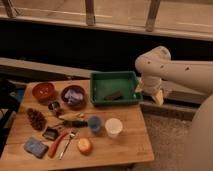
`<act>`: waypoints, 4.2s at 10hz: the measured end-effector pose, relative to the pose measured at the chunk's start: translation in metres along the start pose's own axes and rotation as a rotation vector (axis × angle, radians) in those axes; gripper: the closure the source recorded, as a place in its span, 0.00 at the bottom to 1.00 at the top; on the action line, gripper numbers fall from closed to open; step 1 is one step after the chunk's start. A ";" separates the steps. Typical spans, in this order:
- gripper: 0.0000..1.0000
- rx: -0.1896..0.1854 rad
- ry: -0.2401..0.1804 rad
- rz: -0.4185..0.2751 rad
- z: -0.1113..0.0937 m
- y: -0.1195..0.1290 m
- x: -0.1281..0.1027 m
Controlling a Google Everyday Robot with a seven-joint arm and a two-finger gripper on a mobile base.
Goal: Place banana in table surface
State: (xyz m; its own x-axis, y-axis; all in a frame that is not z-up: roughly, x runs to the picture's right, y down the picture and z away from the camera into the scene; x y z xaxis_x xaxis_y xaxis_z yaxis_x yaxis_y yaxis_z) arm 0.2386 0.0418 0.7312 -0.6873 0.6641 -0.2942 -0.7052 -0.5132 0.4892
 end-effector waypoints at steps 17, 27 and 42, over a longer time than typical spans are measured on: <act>0.20 -0.040 -0.021 -0.064 -0.008 0.030 0.010; 0.20 -0.181 0.033 -0.369 -0.037 0.105 0.069; 0.20 -0.377 0.186 -0.703 -0.023 0.266 0.177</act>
State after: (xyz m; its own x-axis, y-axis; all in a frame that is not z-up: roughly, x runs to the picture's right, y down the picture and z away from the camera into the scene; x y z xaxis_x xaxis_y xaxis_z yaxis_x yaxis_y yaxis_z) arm -0.0753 0.0104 0.7902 -0.0573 0.8147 -0.5771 -0.9705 -0.1810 -0.1591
